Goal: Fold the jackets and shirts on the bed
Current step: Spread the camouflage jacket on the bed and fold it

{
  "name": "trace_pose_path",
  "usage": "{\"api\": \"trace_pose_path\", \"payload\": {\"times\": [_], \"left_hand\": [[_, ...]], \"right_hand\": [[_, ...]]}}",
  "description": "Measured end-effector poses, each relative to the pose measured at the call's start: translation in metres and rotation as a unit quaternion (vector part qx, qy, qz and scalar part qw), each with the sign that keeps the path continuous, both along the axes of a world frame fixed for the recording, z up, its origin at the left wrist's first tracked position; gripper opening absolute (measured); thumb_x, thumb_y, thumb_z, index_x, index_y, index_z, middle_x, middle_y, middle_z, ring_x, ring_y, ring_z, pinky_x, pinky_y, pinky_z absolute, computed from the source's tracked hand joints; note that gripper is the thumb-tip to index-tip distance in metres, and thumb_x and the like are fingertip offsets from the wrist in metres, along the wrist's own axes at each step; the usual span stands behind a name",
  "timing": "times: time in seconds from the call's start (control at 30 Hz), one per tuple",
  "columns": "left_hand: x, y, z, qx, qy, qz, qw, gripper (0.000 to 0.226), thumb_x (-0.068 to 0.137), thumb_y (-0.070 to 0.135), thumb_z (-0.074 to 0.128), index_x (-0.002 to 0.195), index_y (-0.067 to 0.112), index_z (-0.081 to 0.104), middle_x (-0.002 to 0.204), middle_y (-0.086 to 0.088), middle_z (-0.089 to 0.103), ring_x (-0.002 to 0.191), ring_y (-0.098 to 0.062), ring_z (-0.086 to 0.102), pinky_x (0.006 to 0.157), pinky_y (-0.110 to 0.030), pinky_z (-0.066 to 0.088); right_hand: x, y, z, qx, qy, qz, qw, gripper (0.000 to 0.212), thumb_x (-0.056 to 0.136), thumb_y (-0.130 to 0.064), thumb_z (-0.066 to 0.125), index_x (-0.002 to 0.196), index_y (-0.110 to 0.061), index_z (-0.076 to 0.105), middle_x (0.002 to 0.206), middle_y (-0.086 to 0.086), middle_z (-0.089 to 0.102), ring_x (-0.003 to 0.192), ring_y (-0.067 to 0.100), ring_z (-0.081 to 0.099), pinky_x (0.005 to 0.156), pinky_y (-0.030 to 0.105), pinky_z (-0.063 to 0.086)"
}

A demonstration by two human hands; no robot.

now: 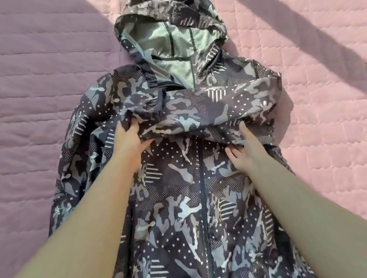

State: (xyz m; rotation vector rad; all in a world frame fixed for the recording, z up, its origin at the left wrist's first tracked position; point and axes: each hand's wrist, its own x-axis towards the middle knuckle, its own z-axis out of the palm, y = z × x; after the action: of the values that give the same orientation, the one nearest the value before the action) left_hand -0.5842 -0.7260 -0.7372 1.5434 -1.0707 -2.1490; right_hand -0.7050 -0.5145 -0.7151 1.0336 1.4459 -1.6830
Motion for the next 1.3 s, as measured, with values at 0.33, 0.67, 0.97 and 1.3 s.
{"api": "trace_pose_path", "payload": {"times": [0.33,0.67,0.97,1.3], "left_hand": [[0.045,-0.092,0.024,-0.055,-0.01,0.167,0.984,0.024,0.1,0.026,0.05,0.124,0.024,0.048,0.115,0.002,0.062,0.102,-0.017,0.063,0.072,-0.031,0.058],[0.038,-0.022,0.018,-0.353,-0.269,0.047,0.895,0.055,0.072,0.015,0.078,0.101,0.018,0.032,0.123,-0.007,0.04,0.111,-0.022,0.04,0.1,-0.039,0.039],[-0.055,0.05,0.011,-0.476,-0.071,-0.331,0.812,0.033,0.088,0.017,0.065,0.119,0.019,0.055,0.115,0.004,0.058,0.108,-0.014,0.053,0.1,-0.039,0.043],[-0.168,0.043,-0.006,-0.454,-0.149,-0.466,0.745,0.075,0.09,0.035,0.065,0.15,0.018,0.025,0.154,-0.007,0.031,0.147,-0.026,0.015,0.12,-0.046,0.012]], "right_hand": [[0.051,-0.078,0.003,-0.103,-0.099,0.025,0.99,0.012,0.1,-0.011,0.047,0.095,-0.005,0.056,0.125,0.01,0.06,0.123,0.022,0.054,0.097,0.028,0.046],[0.036,-0.056,0.008,0.196,0.331,0.402,0.831,0.03,0.098,-0.03,0.05,0.08,-0.011,0.063,0.068,0.001,0.064,0.059,0.011,0.058,0.062,0.028,0.05],[-0.099,-0.019,-0.002,0.412,0.399,0.232,0.785,0.025,0.09,-0.016,0.051,0.113,-0.007,0.053,0.114,0.012,0.056,0.109,0.029,0.054,0.091,0.029,0.04],[-0.182,-0.02,-0.021,0.274,0.232,0.231,0.904,0.051,0.08,-0.035,0.066,0.126,-0.021,0.049,0.113,0.004,0.058,0.098,0.022,0.057,0.077,0.033,0.049]]}}
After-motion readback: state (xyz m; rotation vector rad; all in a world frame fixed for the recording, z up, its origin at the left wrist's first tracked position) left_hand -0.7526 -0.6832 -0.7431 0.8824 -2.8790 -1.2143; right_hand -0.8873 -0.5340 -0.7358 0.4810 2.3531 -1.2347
